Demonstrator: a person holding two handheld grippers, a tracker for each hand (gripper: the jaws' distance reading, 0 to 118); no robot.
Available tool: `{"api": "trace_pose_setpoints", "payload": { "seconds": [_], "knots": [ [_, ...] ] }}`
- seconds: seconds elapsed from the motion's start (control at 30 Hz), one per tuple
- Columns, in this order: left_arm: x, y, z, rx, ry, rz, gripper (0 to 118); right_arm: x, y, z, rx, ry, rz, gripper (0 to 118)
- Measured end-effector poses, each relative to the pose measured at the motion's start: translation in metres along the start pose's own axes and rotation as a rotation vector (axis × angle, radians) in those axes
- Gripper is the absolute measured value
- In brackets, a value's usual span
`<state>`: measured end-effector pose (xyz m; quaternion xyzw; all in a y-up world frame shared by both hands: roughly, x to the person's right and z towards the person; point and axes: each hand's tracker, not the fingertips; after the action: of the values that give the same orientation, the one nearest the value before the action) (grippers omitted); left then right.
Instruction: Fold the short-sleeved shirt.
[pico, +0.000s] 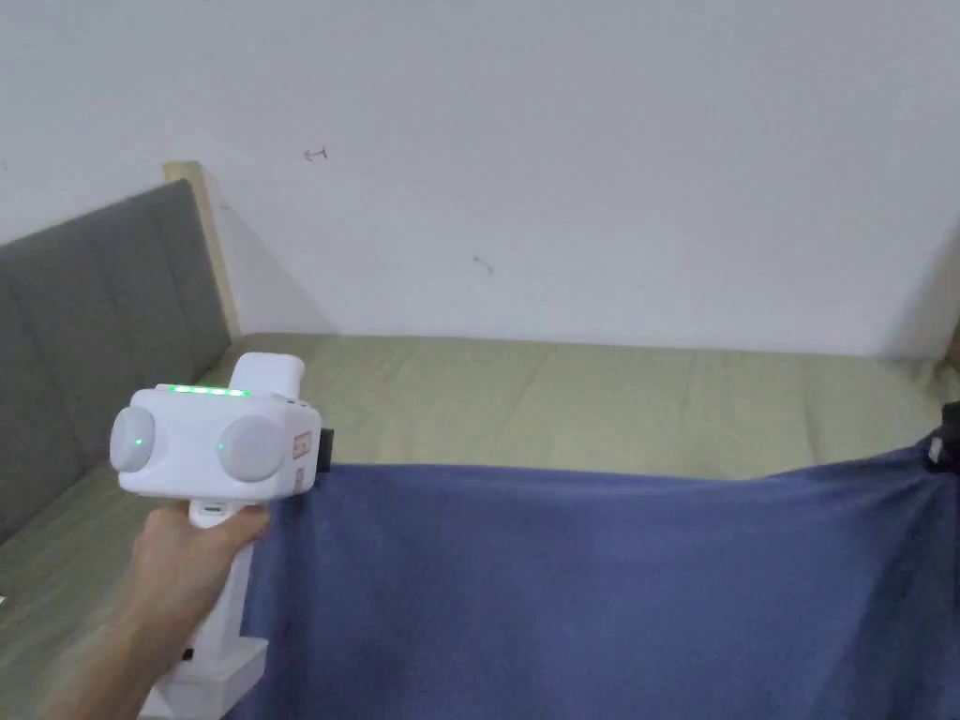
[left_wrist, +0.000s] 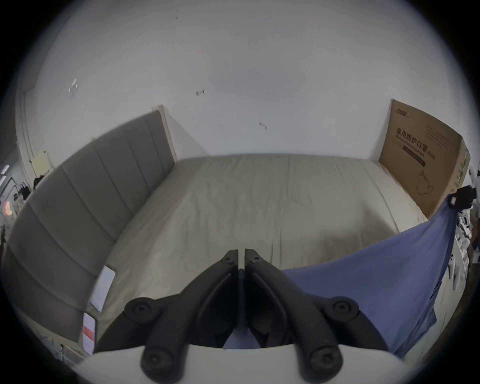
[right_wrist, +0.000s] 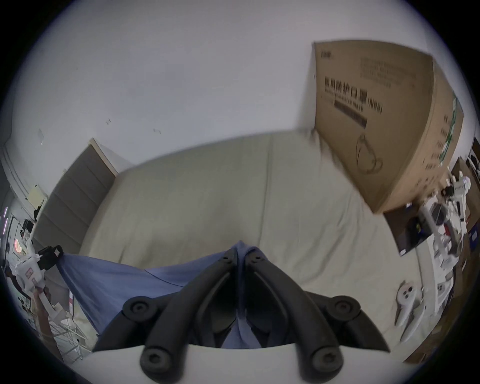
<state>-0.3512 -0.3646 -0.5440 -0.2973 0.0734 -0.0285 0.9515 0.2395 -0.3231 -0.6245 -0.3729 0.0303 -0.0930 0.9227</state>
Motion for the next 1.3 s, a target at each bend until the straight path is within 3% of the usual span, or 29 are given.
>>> {"api": "trace_pose_setpoints", "payload": {
  "seconds": [0.43,0.8,1.03,1.17,1.3],
  "knots": [
    [-0.026,0.147,0.060,0.173,0.066,0.028,2,-0.043,0.115,0.085,0.173,0.059,-0.043,4],
    [-0.026,0.245,0.091,0.300,0.070,0.081,2,-0.072,0.209,0.149,0.295,0.022,-0.024,4],
    [-0.020,0.273,0.104,0.379,0.070,0.085,2,-0.078,0.251,0.206,0.424,0.053,-0.097,4],
    [-0.011,0.264,0.096,0.363,0.097,0.056,2,-0.085,0.245,0.217,0.408,0.044,-0.065,4],
    [0.003,0.220,0.064,0.265,0.068,0.037,2,-0.074,0.217,0.182,0.311,-0.003,-0.055,4]
  ]
}}
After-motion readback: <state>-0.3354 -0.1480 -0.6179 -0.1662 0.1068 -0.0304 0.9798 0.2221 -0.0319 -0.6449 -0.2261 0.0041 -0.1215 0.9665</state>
